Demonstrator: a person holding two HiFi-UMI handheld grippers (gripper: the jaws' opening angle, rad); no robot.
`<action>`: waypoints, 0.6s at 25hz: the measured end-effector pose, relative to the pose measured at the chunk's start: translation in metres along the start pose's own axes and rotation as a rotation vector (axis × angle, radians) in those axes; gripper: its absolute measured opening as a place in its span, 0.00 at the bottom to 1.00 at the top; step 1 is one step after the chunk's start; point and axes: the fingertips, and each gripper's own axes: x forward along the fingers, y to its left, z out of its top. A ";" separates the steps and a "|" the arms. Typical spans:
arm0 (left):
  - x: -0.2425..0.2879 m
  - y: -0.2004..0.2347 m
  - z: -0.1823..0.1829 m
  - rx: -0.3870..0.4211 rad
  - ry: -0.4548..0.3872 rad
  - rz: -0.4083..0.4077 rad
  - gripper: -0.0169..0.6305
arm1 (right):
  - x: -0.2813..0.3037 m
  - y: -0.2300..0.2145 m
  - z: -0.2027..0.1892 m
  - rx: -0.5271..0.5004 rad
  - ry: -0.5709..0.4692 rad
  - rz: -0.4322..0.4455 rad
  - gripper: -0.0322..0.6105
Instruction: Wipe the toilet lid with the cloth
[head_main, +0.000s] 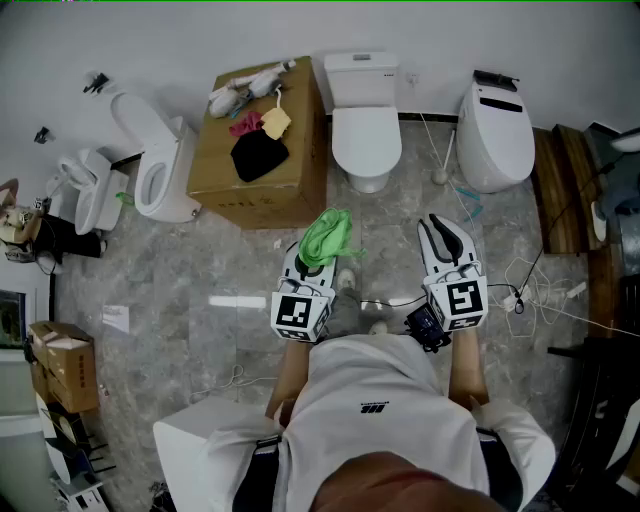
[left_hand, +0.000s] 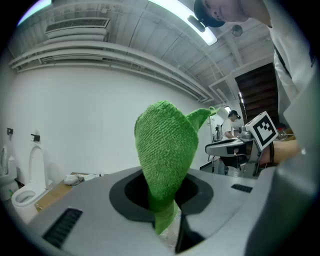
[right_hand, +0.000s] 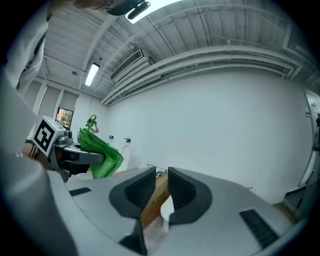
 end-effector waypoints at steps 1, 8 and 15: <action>0.007 0.005 0.000 0.003 -0.004 0.000 0.17 | 0.008 -0.001 -0.001 -0.002 -0.002 -0.001 0.18; 0.061 0.053 0.002 0.013 -0.019 -0.014 0.17 | 0.072 -0.008 -0.004 -0.024 0.017 -0.009 0.18; 0.115 0.103 0.007 0.004 -0.024 -0.056 0.17 | 0.139 -0.022 0.006 -0.013 0.032 -0.044 0.18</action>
